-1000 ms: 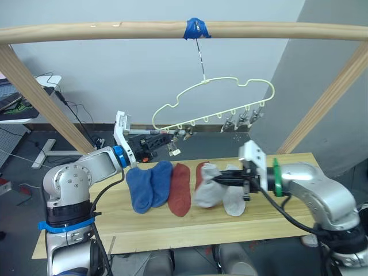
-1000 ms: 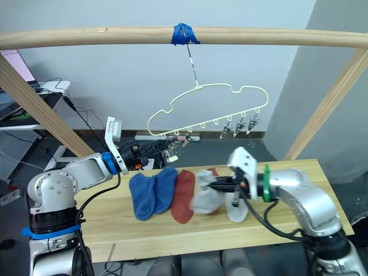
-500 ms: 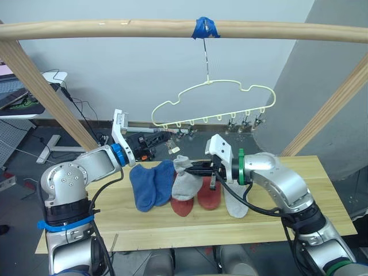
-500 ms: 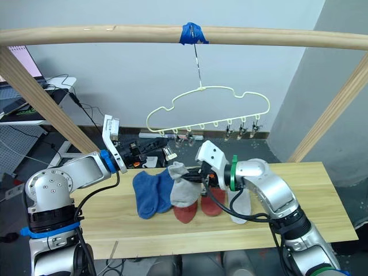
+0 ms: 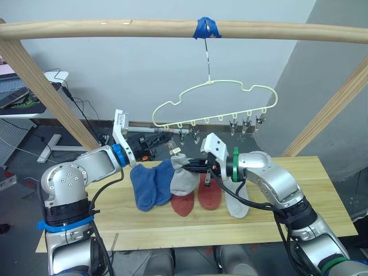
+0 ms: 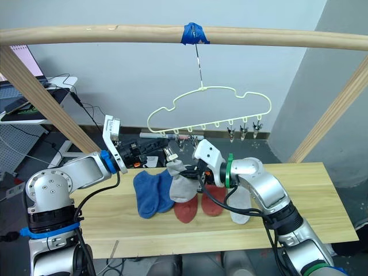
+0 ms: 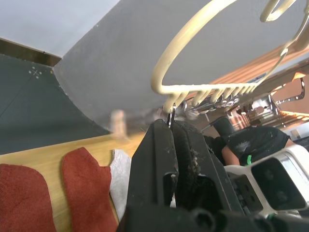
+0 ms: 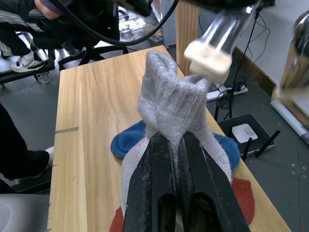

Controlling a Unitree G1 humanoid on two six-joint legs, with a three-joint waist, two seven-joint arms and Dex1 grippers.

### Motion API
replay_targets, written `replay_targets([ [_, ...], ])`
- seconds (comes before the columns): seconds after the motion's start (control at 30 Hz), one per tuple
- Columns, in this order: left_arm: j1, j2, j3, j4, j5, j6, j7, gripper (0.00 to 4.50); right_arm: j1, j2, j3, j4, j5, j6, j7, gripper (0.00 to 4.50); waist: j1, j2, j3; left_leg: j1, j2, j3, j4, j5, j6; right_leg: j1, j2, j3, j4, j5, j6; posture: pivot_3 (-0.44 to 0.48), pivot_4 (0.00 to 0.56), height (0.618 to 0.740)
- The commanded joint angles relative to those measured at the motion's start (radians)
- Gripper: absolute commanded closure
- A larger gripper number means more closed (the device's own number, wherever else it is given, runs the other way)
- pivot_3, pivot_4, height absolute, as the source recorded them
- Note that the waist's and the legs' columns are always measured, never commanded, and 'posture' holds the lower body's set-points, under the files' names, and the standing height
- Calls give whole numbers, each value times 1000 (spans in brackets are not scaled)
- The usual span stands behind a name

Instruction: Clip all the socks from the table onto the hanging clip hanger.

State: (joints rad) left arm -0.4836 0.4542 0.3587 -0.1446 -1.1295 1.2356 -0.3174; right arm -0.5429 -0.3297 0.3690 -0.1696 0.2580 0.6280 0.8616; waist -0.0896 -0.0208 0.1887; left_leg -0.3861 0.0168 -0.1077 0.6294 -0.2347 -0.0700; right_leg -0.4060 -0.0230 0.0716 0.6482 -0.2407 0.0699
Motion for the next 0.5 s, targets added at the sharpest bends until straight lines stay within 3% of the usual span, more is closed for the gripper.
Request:
replay_targets([
  [0.03,-5,11,7,-32,-26,-9,-11,4500,-32,13,-20,-14,8,-18,-8,4450,0,0,0,0,0,0,0,0,0,0,0,0,0,0,0,-81,150,740],
  [0.5,-9,10,-10,-41,-14,-27,-29,4500,-65,44,-25,28,0,-23,-28,4450,0,0,0,0,0,0,0,0,0,0,0,0,0,0,0,-85,156,740],
])
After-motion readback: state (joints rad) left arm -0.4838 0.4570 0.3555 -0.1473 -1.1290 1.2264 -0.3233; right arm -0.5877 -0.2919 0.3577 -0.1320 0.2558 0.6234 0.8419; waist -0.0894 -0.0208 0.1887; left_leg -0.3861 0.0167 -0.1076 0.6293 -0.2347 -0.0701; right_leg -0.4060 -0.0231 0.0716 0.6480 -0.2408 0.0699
